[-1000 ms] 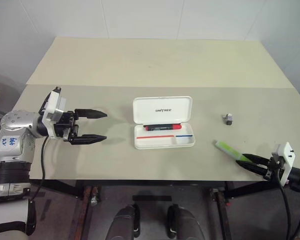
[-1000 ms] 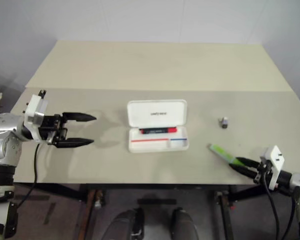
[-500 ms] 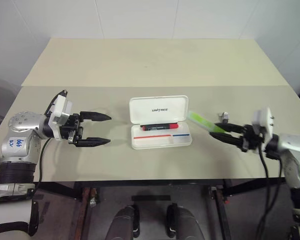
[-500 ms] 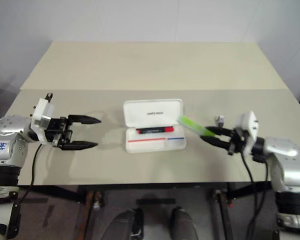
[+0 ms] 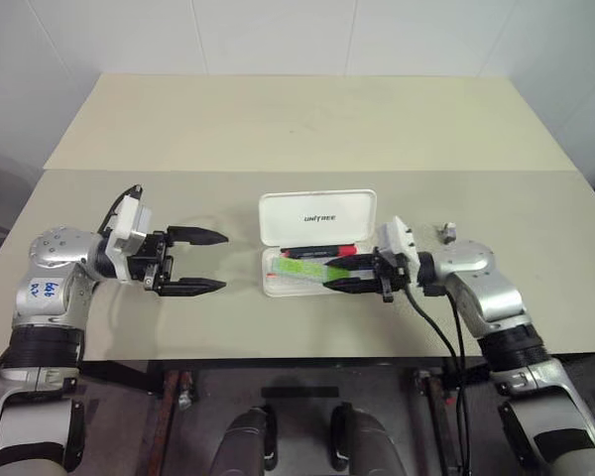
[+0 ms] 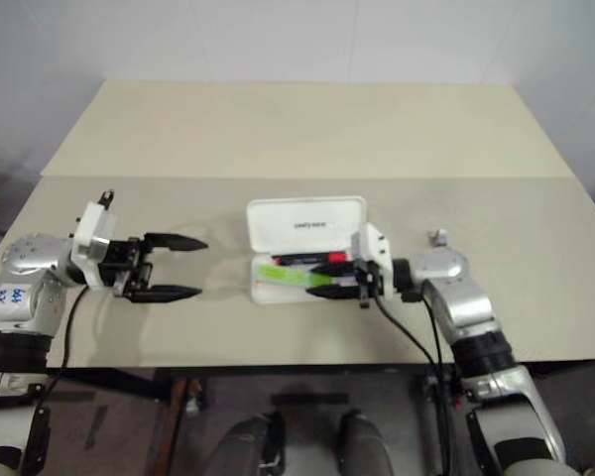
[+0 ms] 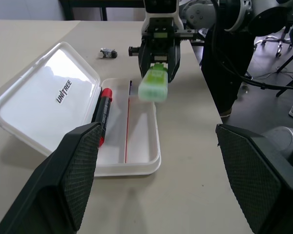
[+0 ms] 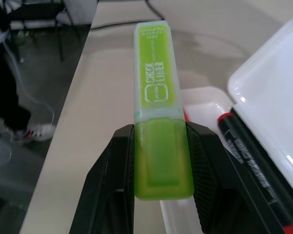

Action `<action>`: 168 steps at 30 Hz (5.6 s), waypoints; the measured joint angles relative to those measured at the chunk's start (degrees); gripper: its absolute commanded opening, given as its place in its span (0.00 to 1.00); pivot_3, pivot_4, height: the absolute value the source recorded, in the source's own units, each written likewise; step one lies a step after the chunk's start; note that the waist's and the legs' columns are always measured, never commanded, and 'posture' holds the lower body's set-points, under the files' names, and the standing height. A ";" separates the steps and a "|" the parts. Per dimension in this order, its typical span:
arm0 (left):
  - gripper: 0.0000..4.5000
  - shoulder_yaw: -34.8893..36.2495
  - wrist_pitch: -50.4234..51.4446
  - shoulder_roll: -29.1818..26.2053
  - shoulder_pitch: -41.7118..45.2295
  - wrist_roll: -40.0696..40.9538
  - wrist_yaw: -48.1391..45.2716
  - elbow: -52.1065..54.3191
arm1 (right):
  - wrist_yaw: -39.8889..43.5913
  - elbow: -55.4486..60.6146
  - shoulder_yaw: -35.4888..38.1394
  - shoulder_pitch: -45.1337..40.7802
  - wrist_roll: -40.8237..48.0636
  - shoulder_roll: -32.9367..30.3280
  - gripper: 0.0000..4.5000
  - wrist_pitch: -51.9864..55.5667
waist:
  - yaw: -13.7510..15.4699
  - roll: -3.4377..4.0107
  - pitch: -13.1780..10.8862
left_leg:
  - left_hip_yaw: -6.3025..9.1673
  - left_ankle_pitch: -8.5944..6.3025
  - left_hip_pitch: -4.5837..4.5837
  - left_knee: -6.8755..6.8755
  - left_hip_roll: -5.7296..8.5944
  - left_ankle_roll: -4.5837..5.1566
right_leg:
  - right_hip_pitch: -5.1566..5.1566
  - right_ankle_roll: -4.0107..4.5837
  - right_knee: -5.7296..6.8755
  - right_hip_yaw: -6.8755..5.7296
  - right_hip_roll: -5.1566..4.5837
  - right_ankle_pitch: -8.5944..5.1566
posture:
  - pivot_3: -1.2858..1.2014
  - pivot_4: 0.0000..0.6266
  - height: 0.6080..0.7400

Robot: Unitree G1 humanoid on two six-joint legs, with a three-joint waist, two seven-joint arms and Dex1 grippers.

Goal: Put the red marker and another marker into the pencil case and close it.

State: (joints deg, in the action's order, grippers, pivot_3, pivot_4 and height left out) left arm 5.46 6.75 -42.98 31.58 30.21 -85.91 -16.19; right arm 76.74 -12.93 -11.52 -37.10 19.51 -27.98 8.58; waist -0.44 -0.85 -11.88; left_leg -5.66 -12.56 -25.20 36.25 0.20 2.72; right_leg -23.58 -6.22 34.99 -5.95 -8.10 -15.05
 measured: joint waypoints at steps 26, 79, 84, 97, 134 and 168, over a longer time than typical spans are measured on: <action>0.87 0.15 -1.01 1.37 -2.69 -1.12 1.15 2.83 | 5.03 -27.12 -3.79 -13.53 -10.69 6.17 0.25 -15.00 | -1.49 0.00 0.00 | -0.02 0.02 0.04 -0.05 -0.04 -0.20 | -0.05 0.01 0.15 0.04 0.03 0.00 | 0.52 0.24 1.00; 0.87 -2.62 4.05 11.41 2.74 -0.07 9.38 10.84 | -50.99 -1.87 24.04 13.39 -8.92 2.21 0.99 5.53 | -0.26 0.04 -0.02 | -0.23 -0.01 0.10 -0.01 -0.03 -0.08 | -0.02 0.04 -0.04 0.06 -0.27 0.08 | 0.52 0.24 1.00; 0.87 -2.84 4.05 11.46 3.53 -0.07 9.50 10.77 | -60.84 -3.34 24.31 13.15 -11.87 4.27 0.99 4.15 | -0.14 0.04 -0.02 | -0.22 -0.01 0.10 -0.03 -0.01 -0.06 | -0.02 0.03 -0.08 0.05 -0.21 0.08 | 0.52 0.24 1.00; 0.87 -2.93 3.85 11.82 3.78 -0.07 10.20 10.76 | -64.52 -7.01 24.21 11.15 -11.71 7.38 0.22 1.45 | -0.51 0.04 -0.01 | -0.18 0.17 0.13 -0.05 -0.03 0.33 | 0.01 0.07 -0.07 0.06 0.01 0.13 | 0.52 0.24 1.00; 0.87 -3.21 1.90 9.94 -0.01 -0.48 9.58 10.74 | 4.61 -8.79 1.51 -3.38 -1.98 -5.54 0.08 -3.30 | -1.10 0.05 -0.02 | -0.24 0.04 0.07 -0.06 -0.11 0.05 | -0.01 0.12 -0.33 -0.02 -0.13 0.28 | 0.52 0.24 1.00; 0.87 -2.10 2.68 8.07 -1.52 -0.37 10.76 11.82 | 9.67 -29.99 3.02 -9.86 -7.92 -4.69 1.00 -18.68 | -1.20 0.05 -0.02 | -0.23 0.08 0.09 -0.09 -0.10 -0.08 | -0.03 0.11 -0.29 0.00 -0.24 0.29 | 0.52 0.24 1.00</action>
State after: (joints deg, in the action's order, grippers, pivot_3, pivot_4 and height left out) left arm 3.36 9.43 -34.90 30.06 29.84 -75.15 -4.37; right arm 86.41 -42.92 -8.50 -46.96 11.60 -32.67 -10.10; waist -1.64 -0.80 -11.91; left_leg -5.89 -12.49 -25.11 36.15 0.09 2.64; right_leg -23.61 -6.11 34.70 -5.95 -8.35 -14.77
